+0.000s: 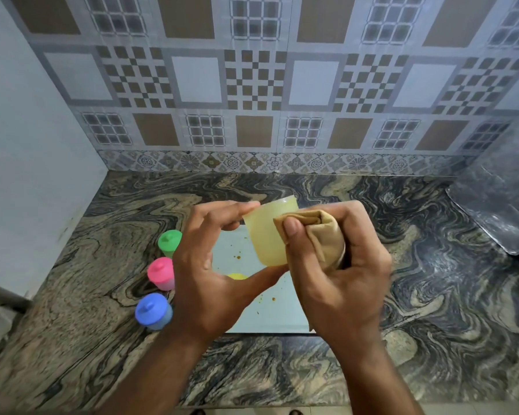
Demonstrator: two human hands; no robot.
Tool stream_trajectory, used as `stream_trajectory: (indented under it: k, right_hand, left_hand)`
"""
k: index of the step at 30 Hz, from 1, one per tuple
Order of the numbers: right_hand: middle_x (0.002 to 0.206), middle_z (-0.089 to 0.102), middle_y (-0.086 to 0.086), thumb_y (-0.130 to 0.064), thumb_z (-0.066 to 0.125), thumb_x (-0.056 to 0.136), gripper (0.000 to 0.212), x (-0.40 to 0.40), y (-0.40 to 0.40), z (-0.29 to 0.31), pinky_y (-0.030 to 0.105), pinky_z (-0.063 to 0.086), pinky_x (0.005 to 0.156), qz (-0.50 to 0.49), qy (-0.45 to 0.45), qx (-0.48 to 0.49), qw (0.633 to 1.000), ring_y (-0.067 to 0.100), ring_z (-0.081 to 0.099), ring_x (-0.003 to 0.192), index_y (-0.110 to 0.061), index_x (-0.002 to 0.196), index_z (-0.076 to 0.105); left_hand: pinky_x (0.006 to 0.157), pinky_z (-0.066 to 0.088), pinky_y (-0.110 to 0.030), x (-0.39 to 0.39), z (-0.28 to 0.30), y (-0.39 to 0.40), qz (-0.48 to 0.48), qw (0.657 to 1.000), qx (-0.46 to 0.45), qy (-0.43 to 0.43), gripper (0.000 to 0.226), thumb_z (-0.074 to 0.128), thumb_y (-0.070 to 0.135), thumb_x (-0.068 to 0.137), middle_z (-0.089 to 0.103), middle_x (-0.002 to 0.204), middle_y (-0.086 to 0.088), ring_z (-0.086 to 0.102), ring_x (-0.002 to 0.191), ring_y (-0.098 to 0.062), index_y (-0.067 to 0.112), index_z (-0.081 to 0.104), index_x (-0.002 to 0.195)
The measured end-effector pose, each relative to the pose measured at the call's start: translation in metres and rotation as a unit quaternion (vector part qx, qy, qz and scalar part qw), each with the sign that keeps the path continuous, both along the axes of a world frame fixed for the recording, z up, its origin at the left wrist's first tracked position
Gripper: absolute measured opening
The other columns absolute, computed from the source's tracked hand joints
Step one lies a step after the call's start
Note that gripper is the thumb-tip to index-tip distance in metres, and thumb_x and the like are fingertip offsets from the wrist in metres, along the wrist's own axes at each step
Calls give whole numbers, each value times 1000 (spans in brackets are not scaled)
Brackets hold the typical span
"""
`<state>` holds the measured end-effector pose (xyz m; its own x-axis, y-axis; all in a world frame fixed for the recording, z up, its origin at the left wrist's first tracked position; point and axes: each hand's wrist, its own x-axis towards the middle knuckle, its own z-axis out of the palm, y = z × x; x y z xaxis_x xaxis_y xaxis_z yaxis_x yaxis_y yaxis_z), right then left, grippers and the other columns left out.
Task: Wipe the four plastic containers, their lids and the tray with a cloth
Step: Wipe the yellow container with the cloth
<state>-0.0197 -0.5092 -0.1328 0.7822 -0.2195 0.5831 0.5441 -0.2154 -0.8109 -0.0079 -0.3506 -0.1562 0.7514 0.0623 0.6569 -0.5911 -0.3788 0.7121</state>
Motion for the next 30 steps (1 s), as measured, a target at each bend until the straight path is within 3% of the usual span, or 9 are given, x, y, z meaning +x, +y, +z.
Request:
stream_trajectory:
  k: [2, 5, 7, 10, 12, 17, 20, 24, 30]
  right_hand:
    - [86, 70, 11, -25, 77, 94, 12, 5, 2, 6, 49, 54, 64, 3, 18, 21, 1000, 32, 66, 75, -16, 92, 69]
    - [82, 72, 3, -22, 79, 94, 14, 13, 1, 12, 33, 54, 62, 22, 55, 80, 995, 15, 66, 70, -14, 89, 69]
    - [77, 71, -6, -18, 78, 94, 15, 17, 0, 12, 23, 52, 62, 32, 80, 94, 992, 5, 63, 67, -9, 87, 69]
    - [72, 69, -3, -14, 78, 94, 15, 21, -3, 5, 24, 52, 61, 21, 110, 110, 988, 4, 61, 66, -5, 88, 68]
    - [71, 66, -8, -15, 75, 95, 16, 17, -4, 1, 22, 50, 60, 17, 108, 142, 984, 3, 58, 65, -5, 89, 65]
    - [77, 70, -10, -15, 70, 94, 10, -3, 7, -2, 15, 49, 62, 45, 42, 177, 982, 1, 61, 66, -7, 91, 64]
    - [82, 74, -5, -14, 71, 93, 11, -4, 9, -5, 18, 52, 67, 38, 42, 164, 985, 4, 66, 71, -5, 92, 65]
    - [87, 74, 9, -16, 75, 94, 7, 1, 1, -12, 28, 54, 70, 9, 65, 124, 990, 14, 68, 74, -13, 93, 69]
    - [88, 71, 15, -22, 78, 94, 8, 8, 0, -9, 42, 55, 67, 6, 54, 70, 996, 28, 67, 75, -20, 91, 70]
  left_hand:
    - [92, 53, -52, 0, -3, -1, -24, 999, -39, -5, 70, 94, 37, 70, 60, 124, -3, 61, 114, -37, 25, 61, 130]
    - [97, 54, -47, 1, -8, -1, -42, 996, -72, 3, 76, 98, 30, 65, 58, 123, -10, 61, 114, -41, 24, 60, 131]
    - [100, 53, -46, 2, -12, 0, -49, 994, -96, 14, 77, 99, 29, 64, 59, 123, -11, 62, 115, -38, 23, 60, 130]
    - [99, 55, -41, -2, -15, -3, -76, 977, -191, 62, 75, 98, 21, 62, 68, 123, 0, 66, 116, -23, 18, 56, 125]
    - [97, 56, -36, -3, -15, -5, -82, 968, -222, 84, 72, 94, 14, 63, 70, 122, 7, 67, 115, -19, 17, 52, 122]
    - [97, 58, -45, -2, -10, -9, -113, 961, -240, 76, 79, 88, 7, 69, 58, 134, 6, 66, 122, -28, 30, 51, 134]
    - [100, 56, -43, 0, -10, -11, -130, 961, -228, 82, 75, 86, 6, 71, 61, 138, 8, 65, 126, -26, 28, 52, 134]
    - [101, 53, -58, 8, -17, 3, -53, 989, -122, 62, 74, 94, 26, 69, 61, 138, -7, 60, 129, -36, 28, 59, 135]
    - [95, 52, -36, 5, -4, 7, 5, 999, 37, 25, 71, 94, 40, 70, 62, 126, 9, 62, 114, -19, 25, 61, 131]
